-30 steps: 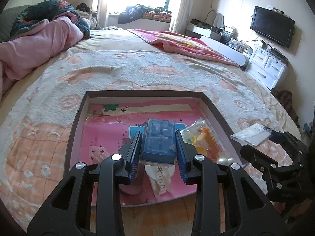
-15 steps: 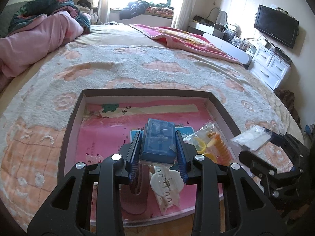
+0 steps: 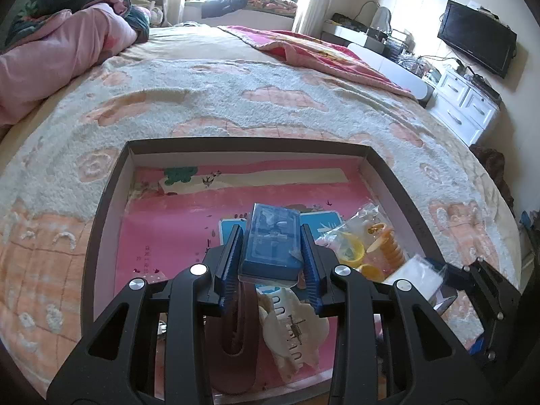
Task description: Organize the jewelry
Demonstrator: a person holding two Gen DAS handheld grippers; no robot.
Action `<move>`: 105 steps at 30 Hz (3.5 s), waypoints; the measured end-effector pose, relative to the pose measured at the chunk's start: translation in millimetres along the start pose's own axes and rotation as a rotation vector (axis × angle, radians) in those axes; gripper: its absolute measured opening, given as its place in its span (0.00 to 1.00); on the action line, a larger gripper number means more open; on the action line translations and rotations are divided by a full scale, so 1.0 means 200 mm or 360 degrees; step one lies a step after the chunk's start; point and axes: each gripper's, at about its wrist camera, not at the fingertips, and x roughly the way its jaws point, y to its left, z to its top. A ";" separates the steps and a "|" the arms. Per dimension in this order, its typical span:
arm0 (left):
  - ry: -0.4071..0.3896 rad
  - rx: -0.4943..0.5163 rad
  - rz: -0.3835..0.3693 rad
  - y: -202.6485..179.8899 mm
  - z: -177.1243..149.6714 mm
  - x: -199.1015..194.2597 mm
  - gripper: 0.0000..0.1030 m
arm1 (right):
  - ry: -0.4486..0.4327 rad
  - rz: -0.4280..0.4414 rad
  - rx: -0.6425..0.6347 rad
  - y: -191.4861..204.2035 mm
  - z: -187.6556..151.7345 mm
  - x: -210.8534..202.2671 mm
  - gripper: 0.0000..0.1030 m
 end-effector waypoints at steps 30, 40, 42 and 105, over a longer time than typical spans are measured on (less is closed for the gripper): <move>-0.0066 0.0029 0.0020 -0.05 0.00 -0.11 0.63 | -0.0043 0.0060 -0.0010 0.06 -0.05 -0.14 0.90; -0.0140 0.0034 0.0037 -0.08 0.00 -0.23 0.82 | -0.0109 0.0012 -0.0021 0.06 -0.05 -0.24 0.92; -0.0157 0.0032 0.0046 -0.08 0.00 -0.26 0.86 | -0.0121 0.0004 -0.0015 0.06 -0.05 -0.26 0.92; -0.0529 0.0028 0.0296 -0.11 -0.65 -0.90 0.89 | -0.0482 -0.0149 0.0102 0.15 -0.40 -0.73 0.94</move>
